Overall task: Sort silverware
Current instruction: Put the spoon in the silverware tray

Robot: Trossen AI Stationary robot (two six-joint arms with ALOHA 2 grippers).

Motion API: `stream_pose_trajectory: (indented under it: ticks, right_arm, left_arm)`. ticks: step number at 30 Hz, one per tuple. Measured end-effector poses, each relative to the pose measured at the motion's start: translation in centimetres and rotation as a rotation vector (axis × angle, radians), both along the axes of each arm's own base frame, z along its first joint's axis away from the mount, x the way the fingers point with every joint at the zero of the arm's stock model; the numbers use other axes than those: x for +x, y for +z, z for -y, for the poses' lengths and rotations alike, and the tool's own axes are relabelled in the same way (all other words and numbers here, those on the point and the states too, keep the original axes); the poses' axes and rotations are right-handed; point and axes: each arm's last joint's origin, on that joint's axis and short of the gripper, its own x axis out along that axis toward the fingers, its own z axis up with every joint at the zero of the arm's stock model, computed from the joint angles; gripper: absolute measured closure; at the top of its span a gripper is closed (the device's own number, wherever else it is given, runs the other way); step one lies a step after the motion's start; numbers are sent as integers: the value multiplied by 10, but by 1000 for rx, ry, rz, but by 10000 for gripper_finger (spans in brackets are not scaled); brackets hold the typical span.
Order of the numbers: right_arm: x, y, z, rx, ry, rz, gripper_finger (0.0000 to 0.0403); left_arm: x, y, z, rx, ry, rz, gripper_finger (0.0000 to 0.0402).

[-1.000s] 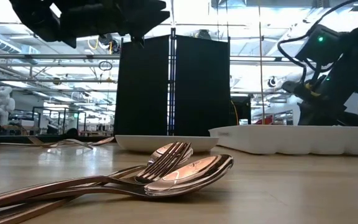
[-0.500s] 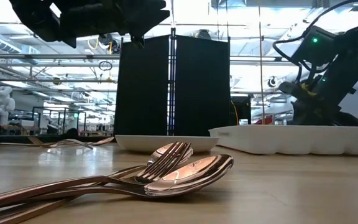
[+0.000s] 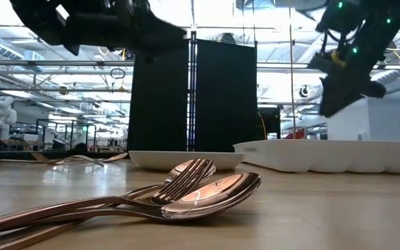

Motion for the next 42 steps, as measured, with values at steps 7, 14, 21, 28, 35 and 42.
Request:
stream_pose_trajectory:
  ticks: [7, 14, 21, 28, 35, 42]
  right_arm:
    - [9, -18, 2, -45, 2, -49, 314]
    - [28, -20, -5, -83, 97, 20, 314]
    - [50, -14, -14, -166, 225, 153, 314]
    - [58, -21, -23, -183, 303, 121, 314]
    - [61, -26, -23, -190, 324, 90, 314]
    - [61, -26, -23, -190, 326, 85, 314]
  left_arm:
    - [-7, 0, -3, -26, 110, -74, 279]
    - [-19, 2, -33, -178, 444, -494, 279]
    - [-29, -13, -79, -273, 633, -855, 279]
    - [-50, -51, -94, -361, 684, -1234, 279]
    - [-51, -72, -105, -424, 609, -1341, 279]
    - [-51, -85, -105, -419, 595, -1426, 279]
